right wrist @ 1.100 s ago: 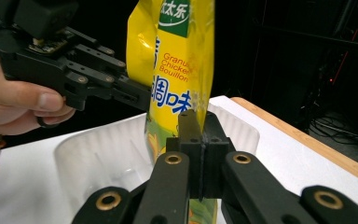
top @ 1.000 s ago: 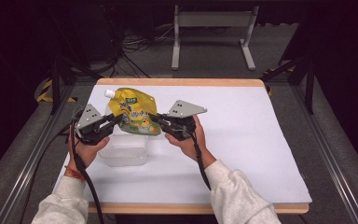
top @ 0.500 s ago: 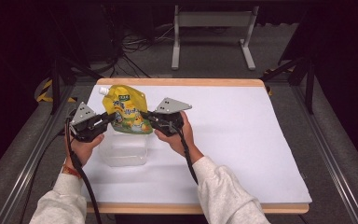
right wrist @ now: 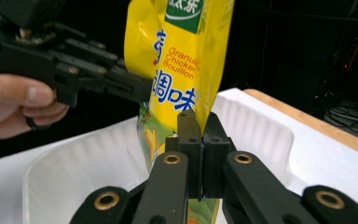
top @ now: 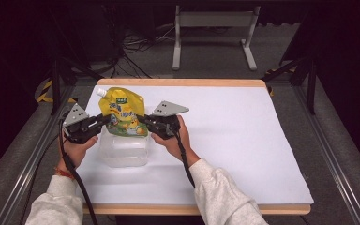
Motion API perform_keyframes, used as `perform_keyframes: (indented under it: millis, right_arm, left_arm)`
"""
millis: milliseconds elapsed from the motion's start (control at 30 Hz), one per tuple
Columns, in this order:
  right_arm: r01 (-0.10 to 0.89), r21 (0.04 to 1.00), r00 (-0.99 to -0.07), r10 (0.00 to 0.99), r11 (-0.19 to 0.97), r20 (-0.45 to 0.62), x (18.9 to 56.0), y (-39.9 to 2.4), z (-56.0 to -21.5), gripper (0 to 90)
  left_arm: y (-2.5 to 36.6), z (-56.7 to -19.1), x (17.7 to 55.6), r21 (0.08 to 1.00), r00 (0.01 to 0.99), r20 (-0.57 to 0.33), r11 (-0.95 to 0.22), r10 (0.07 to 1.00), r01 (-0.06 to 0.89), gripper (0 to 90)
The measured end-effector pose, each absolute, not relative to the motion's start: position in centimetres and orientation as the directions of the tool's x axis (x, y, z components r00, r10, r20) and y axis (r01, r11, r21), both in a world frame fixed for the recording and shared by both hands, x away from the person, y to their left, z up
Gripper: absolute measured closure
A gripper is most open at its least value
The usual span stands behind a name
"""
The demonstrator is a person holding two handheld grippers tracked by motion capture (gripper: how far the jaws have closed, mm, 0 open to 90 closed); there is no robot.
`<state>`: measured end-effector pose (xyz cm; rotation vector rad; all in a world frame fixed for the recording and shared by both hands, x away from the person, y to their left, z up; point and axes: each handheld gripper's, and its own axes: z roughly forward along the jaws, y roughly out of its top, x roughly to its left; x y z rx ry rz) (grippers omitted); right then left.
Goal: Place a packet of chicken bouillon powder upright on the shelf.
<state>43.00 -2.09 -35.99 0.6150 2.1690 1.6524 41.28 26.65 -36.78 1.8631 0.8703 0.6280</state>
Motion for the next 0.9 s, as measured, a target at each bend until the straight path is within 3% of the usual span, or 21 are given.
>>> perform_keyframes:
  millis: [433, 900]
  right_arm:
    - [0.217, 0.935, -0.833, 0.553, 0.281, 0.027, 42.0, -1.4, -37.6, 89.0]
    - [0.225, 0.919, -0.827, 0.563, 0.323, 0.004, 42.0, -1.0, -38.8, 89.0]
  left_arm:
    - [26.8, -38.7, 42.1, 0.880, 0.630, 0.002, -0.300, 0.777, 0.368, 78.0]
    - [26.8, -39.8, 42.4, 0.863, 0.624, 0.018, -0.327, 0.781, 0.385, 78.1]
